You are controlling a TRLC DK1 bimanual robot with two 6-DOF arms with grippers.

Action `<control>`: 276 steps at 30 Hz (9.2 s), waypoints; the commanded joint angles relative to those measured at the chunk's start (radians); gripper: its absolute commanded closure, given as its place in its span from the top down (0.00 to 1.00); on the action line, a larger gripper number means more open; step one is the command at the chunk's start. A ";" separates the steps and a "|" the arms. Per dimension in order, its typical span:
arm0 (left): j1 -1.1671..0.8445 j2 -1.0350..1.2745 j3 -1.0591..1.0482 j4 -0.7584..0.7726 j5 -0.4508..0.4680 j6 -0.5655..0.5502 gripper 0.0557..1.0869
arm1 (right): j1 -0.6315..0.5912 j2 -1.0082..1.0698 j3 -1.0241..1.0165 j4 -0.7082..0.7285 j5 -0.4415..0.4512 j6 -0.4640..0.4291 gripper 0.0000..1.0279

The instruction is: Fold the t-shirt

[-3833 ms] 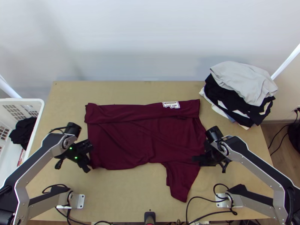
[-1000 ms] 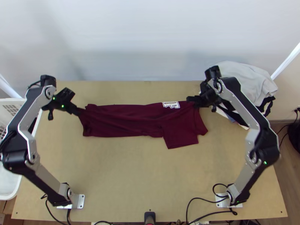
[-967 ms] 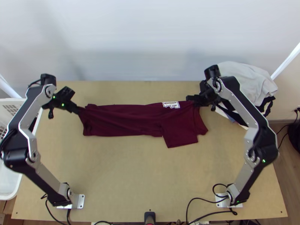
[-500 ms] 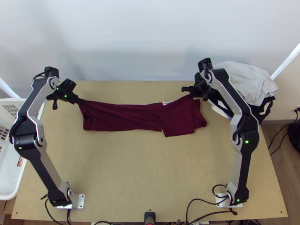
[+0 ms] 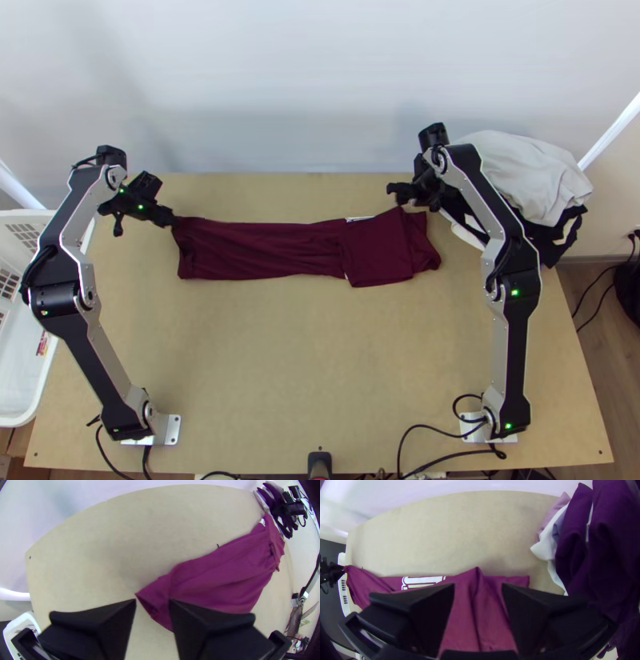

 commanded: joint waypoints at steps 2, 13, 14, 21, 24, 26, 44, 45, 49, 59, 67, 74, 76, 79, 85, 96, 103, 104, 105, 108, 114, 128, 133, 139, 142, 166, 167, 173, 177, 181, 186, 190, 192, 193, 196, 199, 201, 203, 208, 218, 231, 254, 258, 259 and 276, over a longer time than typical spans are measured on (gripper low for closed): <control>-0.011 -0.078 -0.052 -0.006 0.102 -0.056 0.93 | 0.033 -0.066 0.020 -0.022 0.017 0.022 0.96; 0.119 -0.164 -0.170 -0.029 0.261 -0.072 0.93 | 0.117 -0.405 -0.059 -0.023 -0.031 0.128 0.96; 0.130 -0.162 -0.181 -0.042 0.266 -0.068 0.93 | 0.116 -0.430 -0.056 -0.023 -0.080 0.160 0.96; 0.179 -0.168 -0.338 -0.043 0.335 -0.084 0.93 | 0.085 -0.516 0.046 -0.022 -0.266 0.318 0.96; 0.188 -0.170 -0.373 -0.023 0.369 -0.095 0.93 | 0.077 -0.533 0.049 -0.022 -0.281 0.323 0.96; 0.188 -0.168 -0.387 -0.011 0.380 -0.102 0.93 | 0.067 -0.542 0.046 -0.022 -0.287 0.320 0.96; -0.027 -0.039 -0.425 0.247 0.341 -0.317 0.93 | 0.021 -0.560 0.098 -0.003 -0.287 0.320 0.96; -0.047 -0.041 -0.433 0.256 0.337 -0.326 0.93 | 0.019 -0.560 0.099 -0.003 -0.287 0.320 0.96; -0.122 -0.076 -0.460 0.287 0.334 -0.377 0.92 | 0.019 -0.560 0.105 -0.003 -0.287 0.320 0.96; -0.148 -0.190 -0.538 0.365 0.332 -0.427 0.04 | 0.013 -0.562 0.099 -0.003 -0.287 0.318 0.96; 0.102 -0.266 -0.546 0.245 0.334 -0.269 0.04 | -0.002 -0.574 0.072 -0.003 -0.287 0.300 0.96; 0.315 -0.272 -0.471 0.078 0.330 -0.110 0.04 | -0.015 -0.576 0.055 -0.003 -0.287 0.283 0.96; 0.323 -0.302 -0.442 0.007 0.330 -0.099 0.04 | -0.016 -0.576 0.055 -0.003 -0.287 0.282 0.96; 0.283 -0.360 -0.394 -0.118 0.330 -0.096 0.04 | -0.016 -0.576 0.047 -0.003 -0.287 0.276 0.96; 0.071 -0.472 -0.342 -0.192 0.332 -0.202 0.04 | -0.015 -0.576 0.038 -0.003 -0.287 0.274 0.96; -0.334 -0.340 -0.198 -0.065 0.295 -0.486 0.04 | -0.013 -0.582 0.044 -0.003 -0.289 0.276 0.96; -0.484 -0.162 -0.003 -0.025 0.254 -0.621 0.04 | 0.005 -0.594 0.026 -0.003 -0.287 0.269 0.96; -0.504 -0.141 0.023 -0.028 0.245 -0.630 0.04 | 0.007 -0.594 0.026 -0.003 -0.287 0.269 0.96; -0.519 -0.121 0.044 -0.028 0.240 -0.636 0.04 | 0.010 -0.594 0.026 -0.005 -0.287 0.269 0.96; -0.556 -0.059 0.117 -0.037 0.220 -0.653 0.04 | 0.013 -0.594 0.020 -0.005 -0.287 0.269 0.96; -0.614 0.034 0.235 -0.063 0.208 -0.674 0.04 | 0.024 -0.599 -0.010 -0.003 -0.287 0.268 0.96; -0.749 0.090 0.448 0.142 0.172 -0.819 0.96 | 0.073 -0.618 -0.281 0.084 -0.273 0.226 0.96; -0.689 0.039 0.445 0.161 0.174 -0.837 0.96 | 0.093 -0.618 -0.355 0.138 -0.269 0.225 0.96; -0.573 -0.015 0.419 0.070 0.172 -0.768 0.96 | 0.208 -0.586 -0.441 0.173 -0.171 0.228 0.96; -0.512 -0.039 0.385 0.018 0.166 -0.714 0.96 | 0.295 -0.542 -0.430 0.175 -0.071 0.206 0.96; -0.349 -0.388 0.071 0.101 -0.116 -0.584 0.96 | 0.542 -0.011 0.155 -0.235 -0.008 0.636 0.93; -0.344 -0.395 0.060 0.107 -0.116 -0.581 0.96 | 0.541 -0.006 0.153 -0.213 -0.009 0.627 0.93; -0.318 -0.418 0.043 0.109 -0.116 -0.564 0.96 | 0.522 0.012 0.141 -0.078 -0.008 0.553 0.73; -0.307 -0.421 0.046 0.109 -0.116 -0.555 0.96 | 0.508 0.038 0.141 -0.051 -0.009 0.556 0.73; -0.304 -0.420 0.051 0.112 -0.116 -0.550 0.96 | 0.502 0.049 0.133 -0.055 -0.009 0.561 0.67; -0.301 -0.415 0.051 0.112 -0.116 -0.552 0.96 | 0.504 0.046 0.127 -0.074 -0.009 0.564 0.68; -0.301 -0.414 0.049 0.112 -0.116 -0.553 0.96 | 0.505 0.063 0.121 -0.074 -0.009 0.559 0.67; -0.300 -0.414 0.051 0.113 -0.116 -0.553 0.96 | 0.505 0.076 0.122 -0.071 -0.009 0.559 0.67; -0.297 -0.414 0.049 0.113 -0.116 -0.553 0.96 | 0.504 0.083 0.122 -0.068 -0.009 0.562 0.67; -0.288 -0.415 0.049 0.113 -0.117 -0.552 0.96 | 0.502 0.099 0.122 -0.068 -0.011 0.564 0.67; -0.277 -0.415 0.048 0.113 -0.117 -0.550 0.96 | 0.499 0.104 0.122 -0.066 -0.009 0.561 0.64; -0.272 -0.415 0.044 0.113 -0.116 -0.550 0.96 | 0.496 0.103 0.122 -0.065 -0.009 0.556 0.46; -0.271 -0.414 0.038 0.113 -0.117 -0.550 0.96 | 0.488 0.103 0.122 -0.060 -0.009 0.558 0.43; -0.269 -0.414 0.037 0.118 -0.117 -0.550 0.96 | 0.467 0.079 0.112 -0.062 0.026 0.553 0.03; -0.260 -0.411 0.038 0.125 -0.117 -0.546 0.96 | 0.381 -0.065 0.016 -0.100 0.026 0.524 0.03; -0.263 -0.411 0.043 0.130 -0.117 -0.538 0.96 | 0.307 -0.238 -0.321 -0.072 0.070 0.504 0.17; -0.278 -0.400 0.090 0.130 -0.124 -0.512 0.96 | 0.395 -0.143 -0.085 -0.003 0.153 0.355 0.97; -0.286 -0.392 0.110 0.130 -0.142 -0.504 0.96 | 0.403 -0.068 -0.051 -0.002 0.215 0.334 0.97; -0.288 -0.389 0.117 0.129 -0.142 -0.504 0.96 | 0.404 -0.049 -0.043 -0.002 0.221 0.332 0.97; -0.321 -0.368 0.132 0.124 -0.216 -0.499 0.96 | 0.340 0.021 -0.068 -0.020 0.253 0.335 0.97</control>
